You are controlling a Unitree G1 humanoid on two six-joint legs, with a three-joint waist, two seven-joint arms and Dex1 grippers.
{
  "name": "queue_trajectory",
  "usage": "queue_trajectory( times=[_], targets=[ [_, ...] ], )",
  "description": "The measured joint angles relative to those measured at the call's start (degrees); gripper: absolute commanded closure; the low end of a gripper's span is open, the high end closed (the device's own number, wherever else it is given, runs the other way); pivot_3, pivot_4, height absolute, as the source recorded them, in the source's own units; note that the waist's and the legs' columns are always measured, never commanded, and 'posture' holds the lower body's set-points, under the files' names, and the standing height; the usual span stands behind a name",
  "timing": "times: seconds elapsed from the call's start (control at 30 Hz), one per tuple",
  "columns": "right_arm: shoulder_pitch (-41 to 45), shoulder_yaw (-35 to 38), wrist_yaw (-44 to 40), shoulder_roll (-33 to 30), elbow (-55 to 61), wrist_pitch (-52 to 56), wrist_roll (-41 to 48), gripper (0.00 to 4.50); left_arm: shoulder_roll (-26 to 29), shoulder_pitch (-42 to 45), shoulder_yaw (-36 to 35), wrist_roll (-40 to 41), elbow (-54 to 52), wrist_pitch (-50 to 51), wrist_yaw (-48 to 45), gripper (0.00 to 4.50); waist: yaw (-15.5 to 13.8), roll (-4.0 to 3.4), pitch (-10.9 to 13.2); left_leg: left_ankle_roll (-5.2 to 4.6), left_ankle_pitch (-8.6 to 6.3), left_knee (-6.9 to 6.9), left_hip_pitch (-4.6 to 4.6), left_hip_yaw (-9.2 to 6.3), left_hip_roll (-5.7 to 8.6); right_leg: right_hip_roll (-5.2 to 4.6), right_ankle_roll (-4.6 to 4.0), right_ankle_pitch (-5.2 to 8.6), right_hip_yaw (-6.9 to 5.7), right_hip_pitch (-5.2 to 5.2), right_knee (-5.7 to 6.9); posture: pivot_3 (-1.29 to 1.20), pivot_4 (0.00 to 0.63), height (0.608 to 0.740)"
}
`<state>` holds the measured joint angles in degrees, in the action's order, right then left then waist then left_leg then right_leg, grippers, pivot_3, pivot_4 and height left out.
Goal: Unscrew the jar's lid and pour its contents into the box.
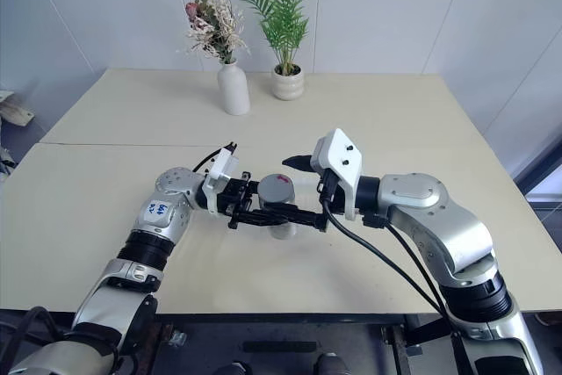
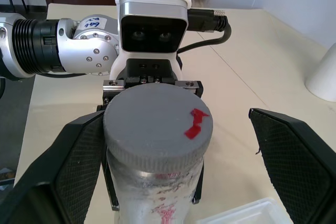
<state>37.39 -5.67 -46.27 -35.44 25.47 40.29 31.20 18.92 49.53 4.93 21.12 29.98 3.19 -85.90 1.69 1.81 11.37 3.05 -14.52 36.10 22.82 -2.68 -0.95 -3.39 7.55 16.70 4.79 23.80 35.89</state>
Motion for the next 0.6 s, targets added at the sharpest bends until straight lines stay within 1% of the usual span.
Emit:
queue_trajectory(
  times=[0.37, 0.53, 0.6],
  targets=[
    [-2.31, 2.56, 0.37, -2.3, 1.68, 1.17, 1.43, 0.03, 0.35, -0.06, -0.23, -0.08, 0.03, 0.05, 0.06, 2.44, -0.06, 0.0, 0.0, 0.0, 0.0, 0.01, 0.0, 0.0, 0.0, 0.0, 0.0, 0.0, 0.0, 0.0, 0.0, 0.0, 0.15, 0.74],
    [-5.43, 6.15, 1.59, -5.26, 2.28, 2.48, 1.46, 0.03, 0.73, -0.32, -0.24, -0.09, 0.05, 0.02, -0.03, 2.44, -0.12, 0.0, 0.0, 0.0, 0.0, 0.02, 0.02, 0.0, 0.02, -0.01, 0.0, 0.0, 0.01, 0.0, -0.01, 0.0, 0.15, 0.74],
    [-6.6, 6.42, 1.67, -6.17, 2.69, 3.03, 1.75, 0.03, 0.71, -0.31, -0.24, -0.09, 0.09, -0.11, -0.03, 2.44, -0.04, 0.0, 0.0, 0.0, 0.0, 0.01, 0.02, 0.0, 0.01, 0.0, 0.0, 0.0, 0.01, 0.0, -0.01, 0.0, 0.15, 0.74]
  ],
)
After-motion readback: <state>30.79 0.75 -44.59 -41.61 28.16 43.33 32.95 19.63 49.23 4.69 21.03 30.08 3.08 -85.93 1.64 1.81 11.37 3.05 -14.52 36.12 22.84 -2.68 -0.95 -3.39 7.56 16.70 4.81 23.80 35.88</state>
